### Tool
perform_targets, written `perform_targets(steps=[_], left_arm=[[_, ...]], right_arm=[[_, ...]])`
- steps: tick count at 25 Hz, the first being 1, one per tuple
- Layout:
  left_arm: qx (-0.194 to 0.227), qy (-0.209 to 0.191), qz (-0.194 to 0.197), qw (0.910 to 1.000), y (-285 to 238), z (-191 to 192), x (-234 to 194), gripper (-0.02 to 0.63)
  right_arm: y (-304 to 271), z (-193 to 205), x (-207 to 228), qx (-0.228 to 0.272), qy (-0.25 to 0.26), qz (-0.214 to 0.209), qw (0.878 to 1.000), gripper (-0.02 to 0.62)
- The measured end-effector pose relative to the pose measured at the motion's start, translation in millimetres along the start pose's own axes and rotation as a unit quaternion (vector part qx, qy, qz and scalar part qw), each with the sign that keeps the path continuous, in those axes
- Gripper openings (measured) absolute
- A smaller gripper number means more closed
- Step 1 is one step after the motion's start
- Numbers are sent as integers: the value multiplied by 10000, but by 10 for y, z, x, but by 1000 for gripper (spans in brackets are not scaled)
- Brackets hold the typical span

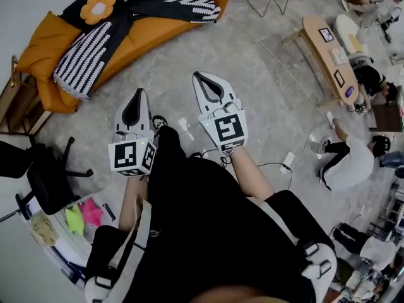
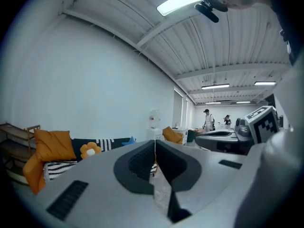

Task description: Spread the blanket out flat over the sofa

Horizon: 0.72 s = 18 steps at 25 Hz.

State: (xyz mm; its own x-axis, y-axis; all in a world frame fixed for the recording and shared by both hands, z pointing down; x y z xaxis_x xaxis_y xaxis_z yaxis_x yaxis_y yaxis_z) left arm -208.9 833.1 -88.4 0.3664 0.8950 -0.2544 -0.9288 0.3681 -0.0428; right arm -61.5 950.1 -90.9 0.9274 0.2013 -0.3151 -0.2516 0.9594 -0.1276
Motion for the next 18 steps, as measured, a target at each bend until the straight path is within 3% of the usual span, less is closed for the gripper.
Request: perform_targets(steps=[2,5,9,13,18], left_arm=[[-139,37,24,9999,-109,43,-35,25],[-296,147,18,9995,-293,110,-140,37],[-611,291,85,9977,-594,223,-378,214],[-769,385,57,9963,-870,225,-699,249],[-925,522,25,9943,-1133,232,-1095,261]], right_arm=[[-67,45,22,-45,-18,-39,10000,9],[-231,123,53,-133,-47,-173,9998,74],[-558,252,117,-364,-103,-267,9989,132],[-937,319,217,-579,-176,-283,9978,215],[-1383,387,254,-797,-221,-220,9963,252]])
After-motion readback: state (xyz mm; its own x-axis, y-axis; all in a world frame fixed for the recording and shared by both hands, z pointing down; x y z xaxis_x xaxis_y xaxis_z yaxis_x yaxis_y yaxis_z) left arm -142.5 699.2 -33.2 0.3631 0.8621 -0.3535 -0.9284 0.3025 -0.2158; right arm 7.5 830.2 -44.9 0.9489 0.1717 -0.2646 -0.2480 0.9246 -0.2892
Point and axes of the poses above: the fingertips, and each gripper's own axes: y backward along the fingers, x to its right, z out of its underside, the point moved 6 cm from there along y, backward along the fingers, and after that the axes turned 8 degrees about y, right-handed, at the moved point
